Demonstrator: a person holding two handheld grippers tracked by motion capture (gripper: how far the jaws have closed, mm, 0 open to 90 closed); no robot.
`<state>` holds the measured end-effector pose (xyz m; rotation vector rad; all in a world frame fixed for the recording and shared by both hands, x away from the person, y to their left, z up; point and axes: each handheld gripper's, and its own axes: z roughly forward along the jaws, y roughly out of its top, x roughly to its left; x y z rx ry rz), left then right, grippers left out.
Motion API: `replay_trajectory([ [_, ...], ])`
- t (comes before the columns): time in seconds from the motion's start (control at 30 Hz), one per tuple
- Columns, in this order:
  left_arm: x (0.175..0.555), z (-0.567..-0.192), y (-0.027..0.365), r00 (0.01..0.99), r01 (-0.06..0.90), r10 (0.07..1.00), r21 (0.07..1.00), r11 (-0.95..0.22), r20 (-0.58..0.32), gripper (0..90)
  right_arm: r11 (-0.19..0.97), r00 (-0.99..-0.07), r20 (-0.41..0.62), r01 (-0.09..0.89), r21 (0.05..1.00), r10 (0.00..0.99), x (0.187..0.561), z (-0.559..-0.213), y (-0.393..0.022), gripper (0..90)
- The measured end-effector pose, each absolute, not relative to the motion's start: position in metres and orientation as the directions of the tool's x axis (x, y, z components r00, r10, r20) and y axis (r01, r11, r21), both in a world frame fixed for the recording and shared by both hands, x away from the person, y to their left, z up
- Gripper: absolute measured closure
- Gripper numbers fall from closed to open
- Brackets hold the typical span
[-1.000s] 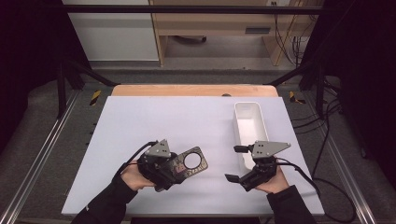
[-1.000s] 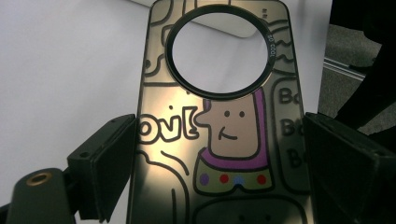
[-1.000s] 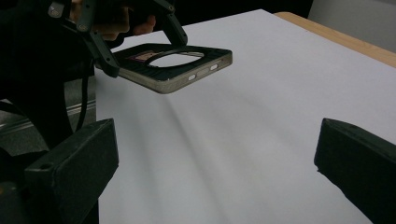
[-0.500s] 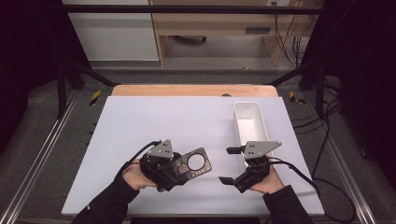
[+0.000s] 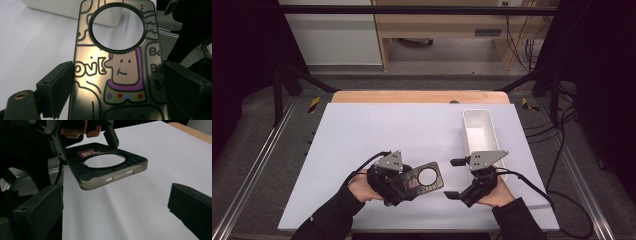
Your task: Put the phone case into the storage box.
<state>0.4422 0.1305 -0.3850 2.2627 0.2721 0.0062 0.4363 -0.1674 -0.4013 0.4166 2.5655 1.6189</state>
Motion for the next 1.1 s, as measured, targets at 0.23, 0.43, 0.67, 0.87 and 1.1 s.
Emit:
replay_trajectory([
  [0.23, 0.44, -0.385, 0.129, 0.981, 0.181, 0.169, 0.757, -0.627, -0.094, 11.7, 0.413, -0.971, 0.078, 0.168, 0.895, 0.226, 0.438, -0.4, -0.157, 0.4],
  [0.43, 0.438, -0.386, 0.127, 0.985, 0.169, 0.145, 0.755, -0.634, -0.098, 11.7, 0.416, -0.975, 0.092, 0.171, 0.893, 0.203, 0.439, -0.403, -0.153, 0.5],
  [0.67, 0.437, -0.388, 0.123, 0.987, 0.157, 0.123, 0.753, -0.639, -0.102, 11.7, 0.429, -0.98, 0.104, 0.169, 0.887, 0.171, 0.438, -0.406, -0.148, 0.5],
  [0.87, 0.436, -0.389, 0.122, 0.987, 0.157, 0.112, 0.757, -0.635, -0.111, 11.7, 0.443, -0.985, 0.103, 0.155, 0.883, 0.139, 0.437, -0.406, -0.14, 0.6],
  [1.1, 0.434, -0.389, 0.12, 0.989, 0.145, 0.097, 0.758, -0.636, -0.108, 11.7, 0.444, -0.985, 0.122, 0.162, 0.881, 0.119, 0.439, -0.409, -0.136, 1.0],
])
